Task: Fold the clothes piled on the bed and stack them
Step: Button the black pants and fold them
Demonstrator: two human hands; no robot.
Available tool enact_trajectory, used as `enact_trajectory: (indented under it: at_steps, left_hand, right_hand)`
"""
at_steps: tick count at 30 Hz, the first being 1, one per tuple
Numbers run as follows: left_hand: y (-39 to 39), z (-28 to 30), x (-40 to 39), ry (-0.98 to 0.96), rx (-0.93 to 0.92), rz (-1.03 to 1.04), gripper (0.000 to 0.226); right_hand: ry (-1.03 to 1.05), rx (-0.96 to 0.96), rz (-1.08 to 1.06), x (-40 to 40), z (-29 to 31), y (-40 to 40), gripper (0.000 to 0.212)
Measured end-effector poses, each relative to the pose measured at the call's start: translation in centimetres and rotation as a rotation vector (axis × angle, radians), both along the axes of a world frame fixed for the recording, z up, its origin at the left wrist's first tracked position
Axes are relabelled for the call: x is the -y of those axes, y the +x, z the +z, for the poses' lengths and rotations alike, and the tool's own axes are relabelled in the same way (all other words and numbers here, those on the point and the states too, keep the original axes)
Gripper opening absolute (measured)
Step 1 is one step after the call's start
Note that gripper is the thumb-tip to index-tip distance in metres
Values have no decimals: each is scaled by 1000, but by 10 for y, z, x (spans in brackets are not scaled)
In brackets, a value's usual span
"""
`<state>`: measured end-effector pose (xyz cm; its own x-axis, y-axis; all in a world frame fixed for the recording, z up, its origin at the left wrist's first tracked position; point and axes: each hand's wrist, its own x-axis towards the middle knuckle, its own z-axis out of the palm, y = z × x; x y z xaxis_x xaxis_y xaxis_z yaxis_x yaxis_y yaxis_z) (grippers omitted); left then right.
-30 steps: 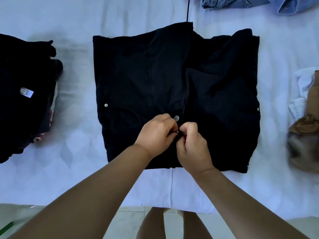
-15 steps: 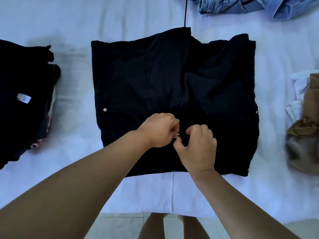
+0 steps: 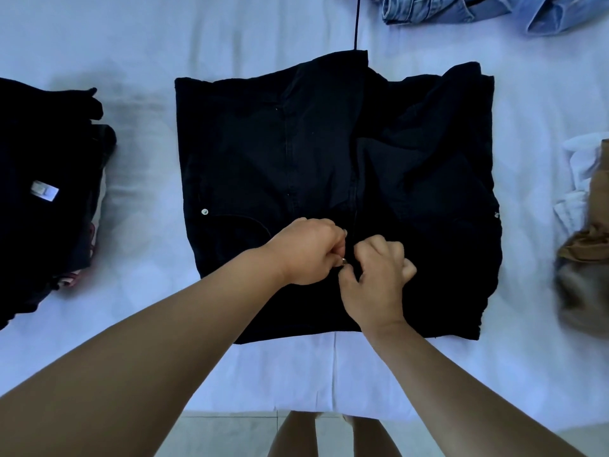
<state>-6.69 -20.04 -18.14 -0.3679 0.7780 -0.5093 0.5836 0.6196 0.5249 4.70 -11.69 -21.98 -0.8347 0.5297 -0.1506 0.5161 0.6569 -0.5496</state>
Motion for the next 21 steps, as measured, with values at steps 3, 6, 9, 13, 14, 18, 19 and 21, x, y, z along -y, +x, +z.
enact_trajectory:
  at_steps: [3, 6, 9, 13, 14, 18, 19, 21]
  left_hand:
    - [-10, 3, -9, -117, 118, 19, 14]
    - [-19, 6, -18, -195, 223, 24, 21]
    - [-16, 7, -15, -142, 107, 36, 15]
    - [16, -2, 12, 212, -246, 46, 17]
    - [27, -3, 19, 306, -244, 43, 20]
    - [69, -10, 36, 246, -312, -5, 53]
    - [75, -11, 39, 206, -335, 3, 53]
    - [80, -15, 44, 252, -320, 79, 41]
  right_hand:
    - [192, -130, 34, -7, -6, 10, 5]
    - [281, -138, 8, -9, -10, 14, 19]
    - [246, -131, 41, -10, -8, 16, 24]
    - [28, -229, 182, -20, 0, 38, 28]
    - [24, -218, 233, -22, 2, 42, 28]
    - [78, -156, 316, -20, 3, 49, 30]
    - [91, -147, 329, -19, 3, 49, 30]
    - [106, -135, 351, -19, 2, 51, 29]
